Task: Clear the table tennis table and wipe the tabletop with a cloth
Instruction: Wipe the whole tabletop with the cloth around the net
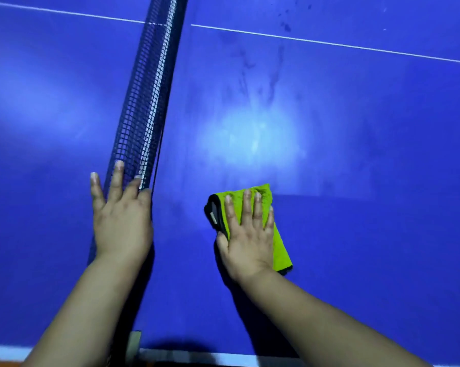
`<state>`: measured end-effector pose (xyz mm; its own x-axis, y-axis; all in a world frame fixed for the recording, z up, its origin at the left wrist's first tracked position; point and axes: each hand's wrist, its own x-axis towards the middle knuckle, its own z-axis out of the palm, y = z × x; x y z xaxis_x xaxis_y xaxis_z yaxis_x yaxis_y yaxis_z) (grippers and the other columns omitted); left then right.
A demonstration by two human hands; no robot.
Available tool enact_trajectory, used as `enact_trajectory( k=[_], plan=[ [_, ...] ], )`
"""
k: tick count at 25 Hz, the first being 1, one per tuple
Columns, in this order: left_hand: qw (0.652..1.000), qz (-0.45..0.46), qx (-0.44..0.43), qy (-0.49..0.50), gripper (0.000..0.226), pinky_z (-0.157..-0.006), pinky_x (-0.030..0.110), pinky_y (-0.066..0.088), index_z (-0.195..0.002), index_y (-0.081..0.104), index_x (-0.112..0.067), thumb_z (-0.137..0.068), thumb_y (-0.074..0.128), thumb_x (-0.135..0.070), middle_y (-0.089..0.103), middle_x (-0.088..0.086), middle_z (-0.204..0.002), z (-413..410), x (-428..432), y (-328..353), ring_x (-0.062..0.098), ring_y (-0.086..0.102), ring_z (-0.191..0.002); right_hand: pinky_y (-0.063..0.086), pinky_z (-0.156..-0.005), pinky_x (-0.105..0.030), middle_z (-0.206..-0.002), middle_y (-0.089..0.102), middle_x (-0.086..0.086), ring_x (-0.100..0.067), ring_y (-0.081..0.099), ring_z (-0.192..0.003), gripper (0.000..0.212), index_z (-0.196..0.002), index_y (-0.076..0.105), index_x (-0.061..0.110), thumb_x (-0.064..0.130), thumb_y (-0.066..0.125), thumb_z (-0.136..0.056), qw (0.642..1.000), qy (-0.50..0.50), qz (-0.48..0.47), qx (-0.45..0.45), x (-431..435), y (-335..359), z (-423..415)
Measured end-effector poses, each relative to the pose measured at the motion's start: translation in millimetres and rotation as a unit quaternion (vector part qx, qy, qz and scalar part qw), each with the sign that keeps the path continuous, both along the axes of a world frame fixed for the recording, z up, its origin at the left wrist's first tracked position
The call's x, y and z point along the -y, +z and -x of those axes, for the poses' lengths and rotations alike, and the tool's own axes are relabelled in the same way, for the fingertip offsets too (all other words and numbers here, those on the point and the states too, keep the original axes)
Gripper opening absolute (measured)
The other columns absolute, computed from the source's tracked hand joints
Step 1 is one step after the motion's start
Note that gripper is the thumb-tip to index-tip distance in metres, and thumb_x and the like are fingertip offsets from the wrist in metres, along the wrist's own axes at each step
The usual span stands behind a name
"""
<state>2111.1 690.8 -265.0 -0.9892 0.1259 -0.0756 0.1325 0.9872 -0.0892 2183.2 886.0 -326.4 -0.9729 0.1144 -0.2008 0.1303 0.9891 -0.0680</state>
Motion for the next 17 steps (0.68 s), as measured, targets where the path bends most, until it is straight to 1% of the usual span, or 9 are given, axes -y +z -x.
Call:
enact_trajectory(
  k=[3, 6, 7, 8, 11, 14, 17],
  plan=[
    [1.0, 0.009, -0.002, 0.02, 0.033, -0.113, 0.047, -0.014, -0.099, 0.069, -0.003, -0.065, 0.071, 0.001, 0.06, 0.018, -0.123, 2.4, 26.2, 0.8, 0.037, 0.025, -0.138, 0.006, -0.115, -0.056, -0.158, 0.019, -0.015, -0.034, 0.008, -0.147, 0.077, -0.15, 0.027, 0.025, 0.049, 0.029, -0.077, 0.993, 0.11, 0.025, 0.015, 60.8, -0.5, 2.6],
    [1.0, 0.005, -0.013, 0.022, 0.033, -0.113, 0.046, -0.013, -0.104, 0.067, -0.004, -0.072, 0.062, -0.004, 0.058, 0.017, -0.126, 2.2, 35.9, 1.6, 0.036, 0.025, -0.138, -0.004, -0.116, -0.055, -0.161, 0.008, -0.013, -0.032, -0.004, -0.148, 0.077, -0.152, 0.02, 0.027, 0.049, 0.04, -0.081, 0.972, 0.227, 0.051, 0.032, 98.3, -2.6, 7.7],
    [1.0, 0.005, -0.015, 0.022, 0.034, -0.113, 0.045, -0.014, -0.105, 0.067, -0.003, -0.073, 0.06, -0.004, 0.058, 0.017, -0.126, 2.3, 35.7, 2.1, 0.037, 0.025, -0.138, -0.007, -0.116, -0.055, -0.161, 0.006, -0.011, -0.031, -0.005, -0.148, 0.077, -0.152, 0.02, 0.028, 0.048, 0.043, -0.081, 0.965, 0.252, 0.058, 0.034, 101.4, -3.5, 11.0],
    [1.0, 0.006, -0.016, 0.023, 0.034, -0.113, 0.044, -0.014, -0.106, 0.067, -0.003, -0.073, 0.06, -0.004, 0.058, 0.018, -0.126, 2.2, 34.5, 2.6, 0.037, 0.025, -0.138, -0.007, -0.117, -0.054, -0.161, 0.007, -0.009, -0.03, -0.003, -0.148, 0.075, -0.152, 0.021, 0.029, 0.047, 0.041, -0.081, 0.962, 0.266, 0.064, 0.028, 100.3, -4.0, 14.3],
    [0.999, 0.009, -0.007, 0.034, 0.035, -0.113, 0.044, -0.014, -0.104, 0.068, -0.003, -0.069, 0.068, -0.001, 0.059, 0.018, -0.124, 1.7, 22.7, 3.2, 0.037, 0.027, -0.138, 0.002, -0.119, -0.05, -0.159, 0.02, -0.002, -0.024, 0.011, -0.148, 0.073, -0.149, 0.031, 0.032, 0.044, 0.026, -0.077, 0.961, 0.265, 0.084, 0.003, 78.1, -4.3, 23.7],
    [0.999, -0.004, -0.001, 0.033, 0.032, -0.113, 0.043, -0.013, -0.1, 0.069, -0.003, -0.068, 0.07, 0.001, 0.062, 0.019, -0.119, 1.8, -3.3, 1.6, 0.038, 0.03, -0.136, 0.01, -0.118, -0.049, -0.157, 0.028, -0.002, -0.024, 0.019, -0.147, 0.073, -0.146, 0.038, 0.031, 0.041, 0.03, -0.074, 0.974, 0.204, 0.095, -0.019, 34.6, -3.7, 31.8],
    [1.0, -0.024, -0.004, 0.008, 0.028, -0.112, 0.041, -0.014, -0.096, 0.069, -0.003, -0.068, 0.07, 0.002, 0.064, 0.018, -0.116, 2.9, -42.5, -6.2, 0.039, 0.033, -0.134, 0.012, -0.114, -0.048, -0.156, 0.029, -0.003, -0.024, 0.021, -0.146, 0.073, -0.146, 0.037, 0.031, 0.041, 0.033, -0.074, 0.988, 0.135, 0.064, -0.034, -28.9, -6.8, 38.3]
  ],
)
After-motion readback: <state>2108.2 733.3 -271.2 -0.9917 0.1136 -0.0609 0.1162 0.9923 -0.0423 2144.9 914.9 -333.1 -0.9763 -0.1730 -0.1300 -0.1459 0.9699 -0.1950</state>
